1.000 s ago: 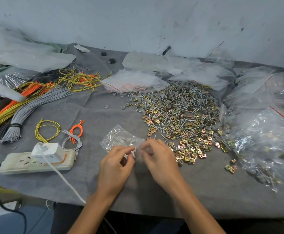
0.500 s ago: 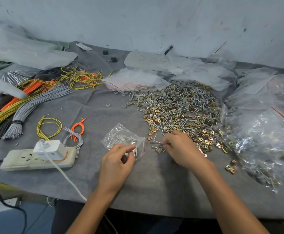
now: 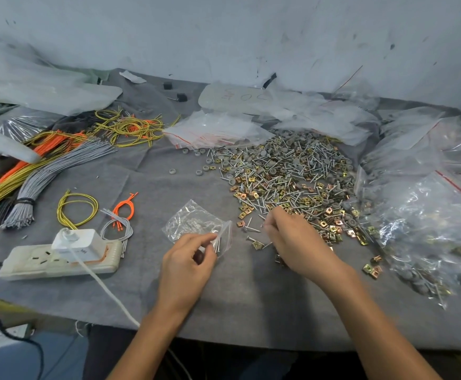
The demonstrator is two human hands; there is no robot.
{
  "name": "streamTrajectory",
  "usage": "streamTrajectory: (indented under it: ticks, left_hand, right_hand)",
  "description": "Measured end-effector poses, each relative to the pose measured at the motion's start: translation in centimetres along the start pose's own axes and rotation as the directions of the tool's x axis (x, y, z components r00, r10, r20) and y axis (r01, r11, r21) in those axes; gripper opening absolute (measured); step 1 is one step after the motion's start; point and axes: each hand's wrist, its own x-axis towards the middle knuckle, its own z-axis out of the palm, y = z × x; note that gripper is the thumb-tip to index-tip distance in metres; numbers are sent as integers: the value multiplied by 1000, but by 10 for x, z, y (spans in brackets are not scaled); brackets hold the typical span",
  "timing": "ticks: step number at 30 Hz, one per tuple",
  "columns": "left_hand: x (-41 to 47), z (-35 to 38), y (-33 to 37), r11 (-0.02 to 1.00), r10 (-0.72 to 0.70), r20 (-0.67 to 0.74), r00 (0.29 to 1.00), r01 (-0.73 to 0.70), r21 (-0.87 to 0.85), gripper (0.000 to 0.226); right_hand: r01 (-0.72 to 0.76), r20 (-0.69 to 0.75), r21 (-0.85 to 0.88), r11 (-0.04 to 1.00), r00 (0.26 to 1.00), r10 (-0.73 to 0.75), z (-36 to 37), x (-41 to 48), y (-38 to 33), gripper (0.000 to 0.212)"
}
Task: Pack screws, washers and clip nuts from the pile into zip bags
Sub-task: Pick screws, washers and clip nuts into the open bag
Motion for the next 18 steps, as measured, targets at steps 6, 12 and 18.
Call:
streamTrajectory:
  ticks: [6,12,18]
  left_hand:
    - [1,2,-2,1000,10,-8,1000,-10,-9,30]
    - [-1,1,-1,1000,19,-22,1000,-19,-5,29]
    - [-3,0,-1,999,48,-41,998,-48,-16,29]
  right_hand:
    - [101,-108,294,950,992,-72,29,-17,-40,11]
    - [74,-98,224,972,994,-53,48,-14,-51,9]
    - [97,-263,93,991,962,-69,64,-7,-55,13]
